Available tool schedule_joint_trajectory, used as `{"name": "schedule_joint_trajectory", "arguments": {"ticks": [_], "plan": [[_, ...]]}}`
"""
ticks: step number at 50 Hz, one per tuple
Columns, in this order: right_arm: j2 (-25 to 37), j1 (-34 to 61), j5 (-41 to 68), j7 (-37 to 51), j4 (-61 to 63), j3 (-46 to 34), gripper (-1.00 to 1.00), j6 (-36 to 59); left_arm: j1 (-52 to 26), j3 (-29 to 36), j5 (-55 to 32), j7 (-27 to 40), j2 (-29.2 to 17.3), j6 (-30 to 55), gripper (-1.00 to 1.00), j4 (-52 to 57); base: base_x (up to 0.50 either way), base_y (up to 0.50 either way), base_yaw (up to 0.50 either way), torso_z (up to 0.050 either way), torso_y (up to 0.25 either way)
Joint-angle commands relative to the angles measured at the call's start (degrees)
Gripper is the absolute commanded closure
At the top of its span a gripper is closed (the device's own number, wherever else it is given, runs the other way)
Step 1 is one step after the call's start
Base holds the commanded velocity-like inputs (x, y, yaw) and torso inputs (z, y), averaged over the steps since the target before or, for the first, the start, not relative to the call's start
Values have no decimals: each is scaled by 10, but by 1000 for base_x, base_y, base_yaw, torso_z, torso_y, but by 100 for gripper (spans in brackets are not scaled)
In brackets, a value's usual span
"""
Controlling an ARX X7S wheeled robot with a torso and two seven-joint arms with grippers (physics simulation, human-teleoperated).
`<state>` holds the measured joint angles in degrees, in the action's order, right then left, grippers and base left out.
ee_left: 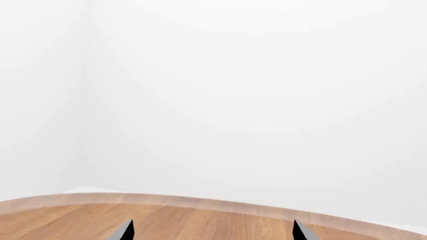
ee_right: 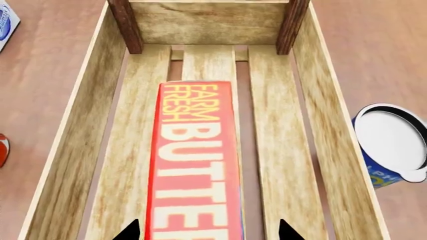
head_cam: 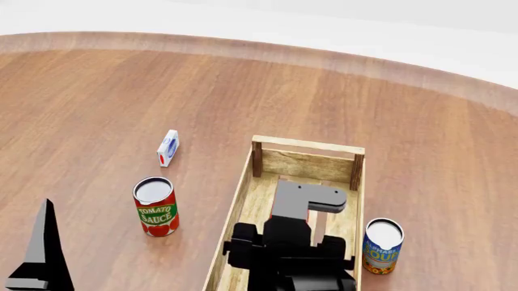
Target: Pick up the butter and put it in the tray.
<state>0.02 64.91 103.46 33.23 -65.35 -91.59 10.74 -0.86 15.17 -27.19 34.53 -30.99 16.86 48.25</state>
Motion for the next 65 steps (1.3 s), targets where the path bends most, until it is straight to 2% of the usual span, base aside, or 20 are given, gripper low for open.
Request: {"name": "schedule_joint_trajectory", "arguments": {"ticks": [1, 6, 17, 34, 45, 53, 65], "plan": [[0, 6, -5, 1, 5, -1, -100, 1, -1, 3, 1, -1, 0, -3, -100, -4, 0, 0, 0, 0, 0], [2, 18, -7, -1, 14, 3, -100, -4, -1, 4, 1, -1, 0, -3, -100, -3, 0, 0, 0, 0, 0], [99, 35, -16, 107, 232, 14, -100, -30, -2, 3, -3, 4, -3, 1, -100, 5, 0, 0, 0, 0, 0], [211, 65, -45, 226, 485, 32, -100, -65, 0, 3, -5, 8, -7, 1, -100, 11, 0, 0, 0, 0, 0], [287, 101, -171, 314, 667, -2, -100, -79, 0, 4, -6, 7, -8, -2, -100, 10, 0, 0, 0, 0, 0], [317, 77, -236, 349, 718, -26, -100, -95, 0, 6, -6, 7, -9, -3, -100, 9, 0, 0, 0, 0, 0], [358, 26, -397, 420, 779, -79, -100, -121, -2, 12, -4, 11, -10, 4, -100, 14, 0, 0, 0, 0, 0]]}}
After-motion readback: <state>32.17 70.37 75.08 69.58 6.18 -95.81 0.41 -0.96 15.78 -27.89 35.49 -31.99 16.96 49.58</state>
